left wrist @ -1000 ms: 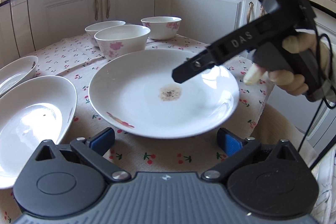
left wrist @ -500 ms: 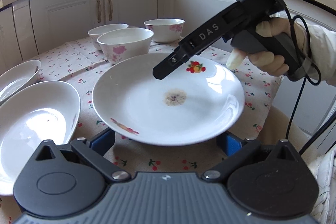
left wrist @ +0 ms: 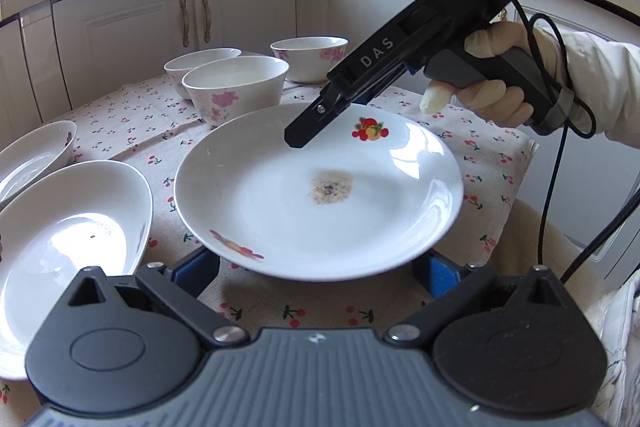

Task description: Organize plates and bowls

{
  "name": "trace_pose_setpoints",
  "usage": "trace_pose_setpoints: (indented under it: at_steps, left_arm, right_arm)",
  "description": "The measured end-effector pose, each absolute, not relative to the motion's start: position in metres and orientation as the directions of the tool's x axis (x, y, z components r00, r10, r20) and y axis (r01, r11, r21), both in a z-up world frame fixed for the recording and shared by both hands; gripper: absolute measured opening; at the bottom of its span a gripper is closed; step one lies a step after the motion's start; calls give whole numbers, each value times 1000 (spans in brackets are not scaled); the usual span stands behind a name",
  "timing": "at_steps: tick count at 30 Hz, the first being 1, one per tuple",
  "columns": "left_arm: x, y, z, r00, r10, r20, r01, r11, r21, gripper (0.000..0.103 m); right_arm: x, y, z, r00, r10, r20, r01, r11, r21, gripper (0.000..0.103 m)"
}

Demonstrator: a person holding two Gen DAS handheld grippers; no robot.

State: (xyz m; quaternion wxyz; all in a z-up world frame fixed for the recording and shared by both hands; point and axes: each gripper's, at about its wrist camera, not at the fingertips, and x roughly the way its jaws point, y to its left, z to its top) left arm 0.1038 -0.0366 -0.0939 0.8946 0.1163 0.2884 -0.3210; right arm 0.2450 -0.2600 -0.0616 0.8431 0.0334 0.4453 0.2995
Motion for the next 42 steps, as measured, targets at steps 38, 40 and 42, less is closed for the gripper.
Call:
trace_pose_setpoints:
  at_steps: [38, 40, 42]
  left_arm:
    - [86, 19, -55, 677, -479, -559, 604, 796, 49, 101]
    - [85, 29, -52, 687, -468, -556, 591, 805, 53, 101]
    - [84, 39, -51, 695, -455, -556, 579, 813, 58, 101]
  right_arm:
    - [231, -193, -13, 458, 520, -721, -547, 804, 232, 63]
    - [232, -180, -10, 453, 525, -720, -561, 796, 228, 63]
    - [235, -168, -9, 447, 533, -718, -575, 787, 225, 63]
